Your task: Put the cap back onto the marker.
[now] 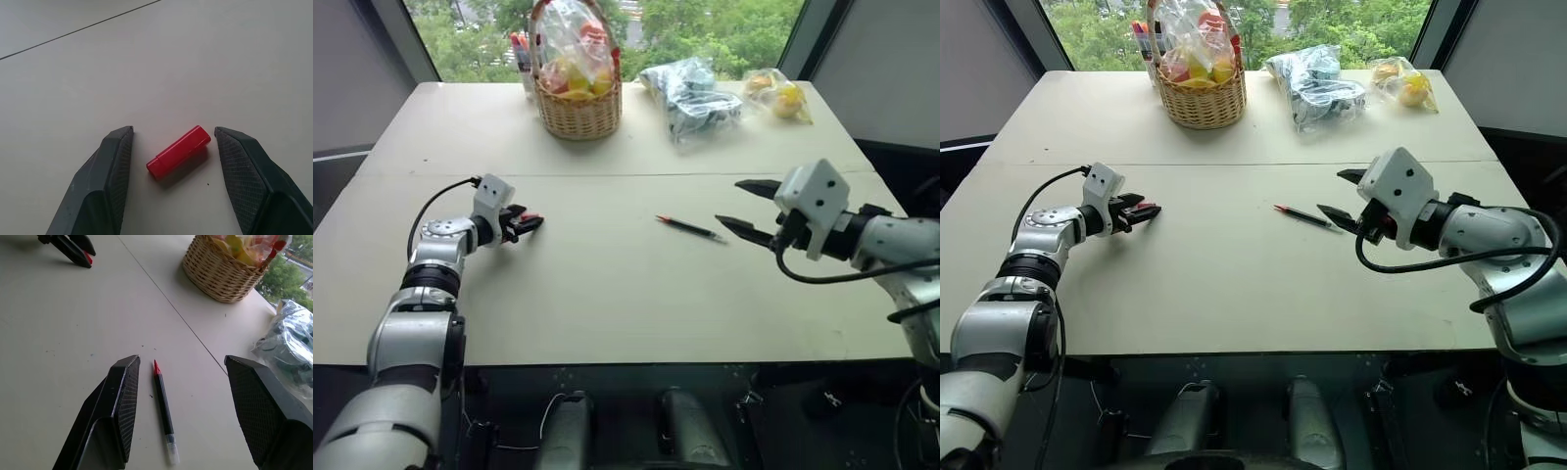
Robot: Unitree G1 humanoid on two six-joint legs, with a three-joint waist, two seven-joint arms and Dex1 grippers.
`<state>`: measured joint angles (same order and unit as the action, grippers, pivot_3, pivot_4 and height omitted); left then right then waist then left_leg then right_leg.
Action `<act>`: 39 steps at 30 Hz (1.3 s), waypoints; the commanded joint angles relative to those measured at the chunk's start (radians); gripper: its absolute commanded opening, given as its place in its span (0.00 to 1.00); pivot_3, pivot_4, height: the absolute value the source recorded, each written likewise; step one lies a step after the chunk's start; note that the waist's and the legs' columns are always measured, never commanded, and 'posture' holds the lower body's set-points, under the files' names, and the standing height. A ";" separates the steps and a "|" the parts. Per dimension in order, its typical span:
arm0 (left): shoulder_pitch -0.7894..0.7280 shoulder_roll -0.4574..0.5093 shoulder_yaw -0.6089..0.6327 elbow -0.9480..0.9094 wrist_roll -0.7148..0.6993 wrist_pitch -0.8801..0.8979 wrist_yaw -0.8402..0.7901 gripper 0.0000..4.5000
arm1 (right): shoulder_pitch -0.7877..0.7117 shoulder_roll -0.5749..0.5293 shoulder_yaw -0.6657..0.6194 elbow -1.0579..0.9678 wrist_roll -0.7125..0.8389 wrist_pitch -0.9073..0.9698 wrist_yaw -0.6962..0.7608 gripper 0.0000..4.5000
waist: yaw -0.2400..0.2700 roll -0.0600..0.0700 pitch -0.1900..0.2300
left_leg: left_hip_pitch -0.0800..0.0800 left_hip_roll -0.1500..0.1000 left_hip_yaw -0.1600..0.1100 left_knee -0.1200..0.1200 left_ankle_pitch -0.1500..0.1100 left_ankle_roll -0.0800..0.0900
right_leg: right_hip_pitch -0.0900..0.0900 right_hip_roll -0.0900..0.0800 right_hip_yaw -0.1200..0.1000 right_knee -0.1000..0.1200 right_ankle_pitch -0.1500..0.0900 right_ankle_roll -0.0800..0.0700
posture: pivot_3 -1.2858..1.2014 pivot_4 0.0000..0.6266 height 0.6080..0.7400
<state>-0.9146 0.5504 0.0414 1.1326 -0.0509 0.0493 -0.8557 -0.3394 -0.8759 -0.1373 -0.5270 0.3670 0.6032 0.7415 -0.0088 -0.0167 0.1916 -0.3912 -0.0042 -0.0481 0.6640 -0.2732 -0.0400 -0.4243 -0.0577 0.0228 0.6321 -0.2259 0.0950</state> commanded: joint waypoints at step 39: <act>0.466 -0.048 -0.021 -0.922 -0.175 0.493 -0.036 0.22 | -0.027 0.049 0.047 -0.045 -0.018 -0.031 -0.032 0.63 | -0.001 0.001 0.000 | 0.000 0.000 0.000 0.001 0.000 0.000 | 0.001 -0.001 0.000 0.000 0.000 0.000 | 0.52 0.24 1.00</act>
<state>-0.4702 0.4997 0.0321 0.2287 -0.2150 0.5224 -0.8902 -0.3604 -0.8303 -0.0734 -0.5443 0.3471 0.5825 0.7132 -0.0101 -0.0159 0.1911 -0.3907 -0.0043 -0.0482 0.6647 -0.2735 -0.0396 -0.4233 -0.0587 0.0229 0.6321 -0.2260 0.0948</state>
